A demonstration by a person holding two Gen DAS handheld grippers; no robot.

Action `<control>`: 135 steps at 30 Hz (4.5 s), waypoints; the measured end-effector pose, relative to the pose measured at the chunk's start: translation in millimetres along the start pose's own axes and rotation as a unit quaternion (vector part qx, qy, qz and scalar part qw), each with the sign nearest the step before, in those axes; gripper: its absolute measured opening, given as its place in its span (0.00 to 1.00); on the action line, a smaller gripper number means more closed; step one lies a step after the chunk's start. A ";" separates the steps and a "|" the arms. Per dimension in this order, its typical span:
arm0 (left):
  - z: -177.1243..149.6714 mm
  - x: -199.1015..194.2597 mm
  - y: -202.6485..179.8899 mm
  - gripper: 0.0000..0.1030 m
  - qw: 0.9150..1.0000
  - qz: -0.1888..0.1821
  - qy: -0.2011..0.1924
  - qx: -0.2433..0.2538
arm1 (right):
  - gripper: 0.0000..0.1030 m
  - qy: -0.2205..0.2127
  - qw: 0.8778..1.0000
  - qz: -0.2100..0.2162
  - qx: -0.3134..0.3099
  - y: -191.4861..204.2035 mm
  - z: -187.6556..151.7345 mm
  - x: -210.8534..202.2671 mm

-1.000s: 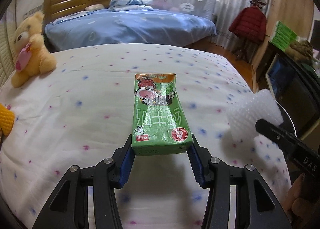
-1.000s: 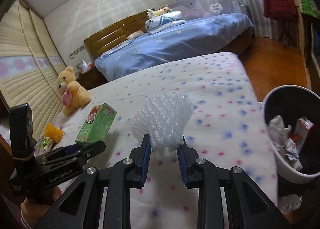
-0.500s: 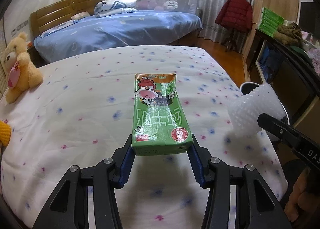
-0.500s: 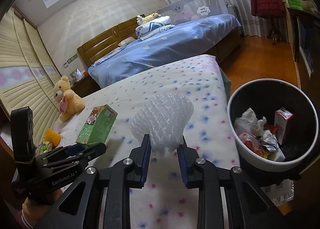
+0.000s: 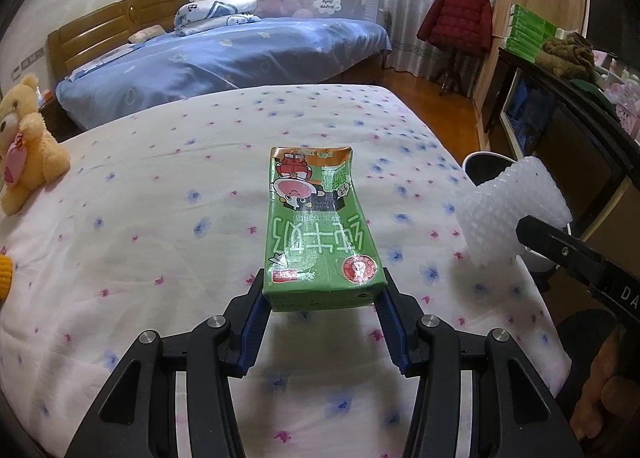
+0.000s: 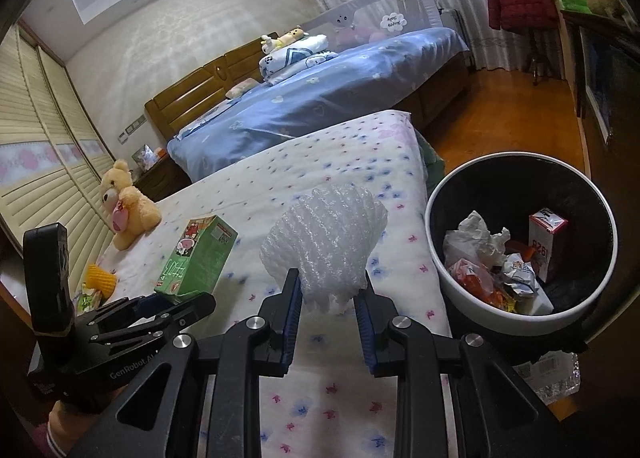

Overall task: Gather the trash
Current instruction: 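Carry the green box and foam sleeve over the trash bin with both tools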

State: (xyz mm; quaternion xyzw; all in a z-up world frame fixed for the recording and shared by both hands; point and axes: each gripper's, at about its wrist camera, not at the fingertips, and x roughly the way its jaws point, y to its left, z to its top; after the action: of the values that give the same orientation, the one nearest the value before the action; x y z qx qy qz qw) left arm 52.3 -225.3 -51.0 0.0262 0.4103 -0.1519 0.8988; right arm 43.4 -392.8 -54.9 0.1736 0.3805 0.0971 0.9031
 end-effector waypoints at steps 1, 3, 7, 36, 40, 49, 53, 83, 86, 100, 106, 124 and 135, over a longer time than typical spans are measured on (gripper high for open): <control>0.3 -0.1 -0.6 0.48 1.000 -0.001 0.000 0.000 | 0.25 0.000 1.000 0.000 0.001 0.3 -0.2 0.0; 0.7 -0.2 -2.4 0.48 1.000 -0.005 0.000 0.002 | 0.25 0.001 1.000 -0.001 0.000 -0.7 -0.1 0.4; 0.3 -1.3 -6.5 0.48 1.000 -0.009 0.000 0.006 | 0.25 0.001 1.000 -0.002 0.002 -2.5 0.6 0.0; 17.3 6.5 -52.1 0.48 0.997 -0.053 0.007 0.046 | 0.25 -0.015 0.999 -0.040 0.027 -40.3 9.1 -26.5; 19.4 8.2 -60.2 0.48 0.997 -0.058 0.007 0.051 | 0.25 -0.021 0.998 -0.047 0.030 -47.8 12.4 -32.1; 27.2 10.5 -81.0 0.48 0.995 -0.067 0.005 0.070 | 0.25 -0.029 0.997 -0.062 0.043 -64.8 16.3 -44.2; 28.2 10.8 -89.5 0.48 0.995 -0.072 0.004 0.076 | 0.25 -0.030 0.996 -0.068 0.043 -70.9 17.8 -47.9; 42.5 34.9 -128.1 0.48 0.991 -0.082 0.014 0.106 | 0.25 -0.025 0.992 -0.111 0.063 -112.4 23.6 -52.6; 44.9 37.0 -132.9 0.48 0.990 -0.084 0.013 0.111 | 0.25 -0.024 0.991 -0.113 0.064 -115.9 24.0 -52.6; 50.1 42.6 -148.4 0.48 0.989 -0.084 0.016 0.122 | 0.26 -0.018 0.990 -0.123 0.070 -127.6 24.8 -52.3; 51.1 46.7 -152.6 0.48 0.988 -0.083 0.019 0.126 | 0.26 -0.017 0.989 -0.125 0.071 -129.1 26.3 -50.9; 53.8 48.8 -157.9 0.48 0.987 -0.086 0.016 0.131 | 0.26 -0.012 0.990 -0.123 0.071 -134.0 30.1 -47.4; 58.8 58.4 -168.2 0.48 0.987 -0.086 0.023 0.137 | 0.26 -0.007 0.989 -0.131 0.073 -142.4 34.6 -43.3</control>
State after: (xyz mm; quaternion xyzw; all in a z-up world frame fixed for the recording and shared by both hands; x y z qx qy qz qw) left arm 81.7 -410.3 -42.6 0.1174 0.4071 -0.2827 0.8606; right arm 44.6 -545.5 -59.2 0.1889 0.3993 -0.0513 0.8957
